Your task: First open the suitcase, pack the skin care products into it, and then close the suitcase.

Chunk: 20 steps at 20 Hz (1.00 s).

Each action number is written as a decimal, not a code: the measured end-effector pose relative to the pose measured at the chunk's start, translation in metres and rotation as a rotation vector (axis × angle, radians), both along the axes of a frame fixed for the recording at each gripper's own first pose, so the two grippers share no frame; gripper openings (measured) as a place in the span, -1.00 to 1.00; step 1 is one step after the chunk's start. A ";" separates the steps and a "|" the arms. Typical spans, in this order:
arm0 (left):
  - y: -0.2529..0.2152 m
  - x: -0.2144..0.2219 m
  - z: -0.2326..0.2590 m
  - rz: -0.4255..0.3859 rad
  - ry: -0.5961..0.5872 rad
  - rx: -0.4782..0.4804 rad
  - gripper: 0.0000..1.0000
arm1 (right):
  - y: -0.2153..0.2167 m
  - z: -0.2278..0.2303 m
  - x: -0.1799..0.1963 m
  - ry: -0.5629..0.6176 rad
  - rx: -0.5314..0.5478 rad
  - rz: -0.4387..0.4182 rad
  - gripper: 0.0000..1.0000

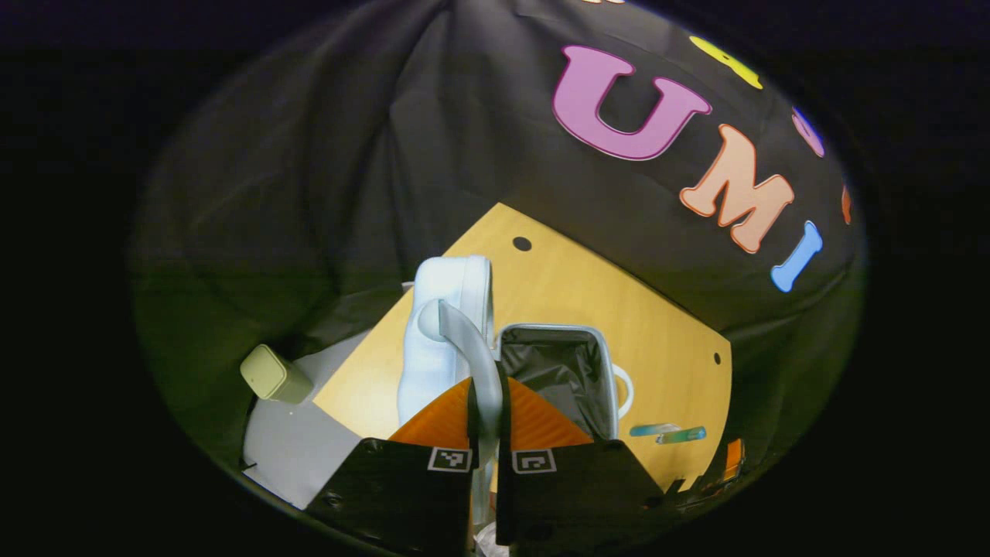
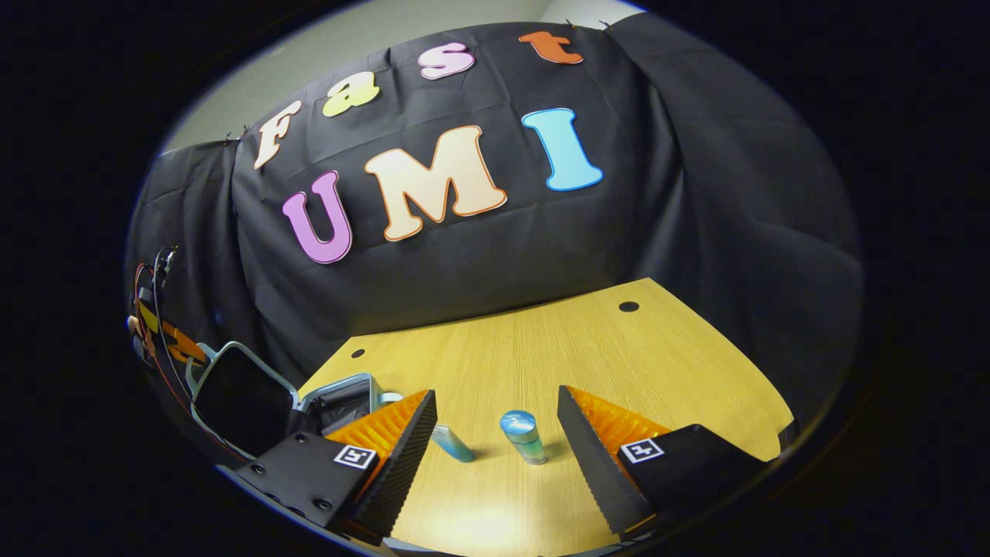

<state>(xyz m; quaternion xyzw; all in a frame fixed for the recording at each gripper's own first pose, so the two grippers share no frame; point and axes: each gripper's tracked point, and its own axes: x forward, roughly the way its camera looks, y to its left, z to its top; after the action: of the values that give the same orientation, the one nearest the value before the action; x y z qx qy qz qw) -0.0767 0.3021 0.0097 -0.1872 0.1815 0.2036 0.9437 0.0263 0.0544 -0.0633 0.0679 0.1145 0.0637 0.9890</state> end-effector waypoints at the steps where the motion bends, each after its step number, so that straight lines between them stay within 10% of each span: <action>1: 0.013 -0.007 -0.006 0.025 0.006 -0.004 -0.91 | 0.004 -0.001 0.000 -0.002 -0.004 0.001 0.97; 9: 0.110 -0.057 -0.119 0.238 0.145 -0.189 -0.93 | 0.024 -0.010 0.002 0.033 -0.050 0.020 0.97; 20: 0.119 -0.054 -0.216 0.264 0.260 -0.314 -0.92 | 0.022 -0.032 -0.018 0.113 -0.059 0.021 0.90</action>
<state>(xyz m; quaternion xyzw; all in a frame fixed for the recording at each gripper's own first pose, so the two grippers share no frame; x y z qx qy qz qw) -0.1304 0.4214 -0.2065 -0.3260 0.3048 0.3168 0.8369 0.0086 0.0762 -0.0949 0.0411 0.1728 0.0669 0.9818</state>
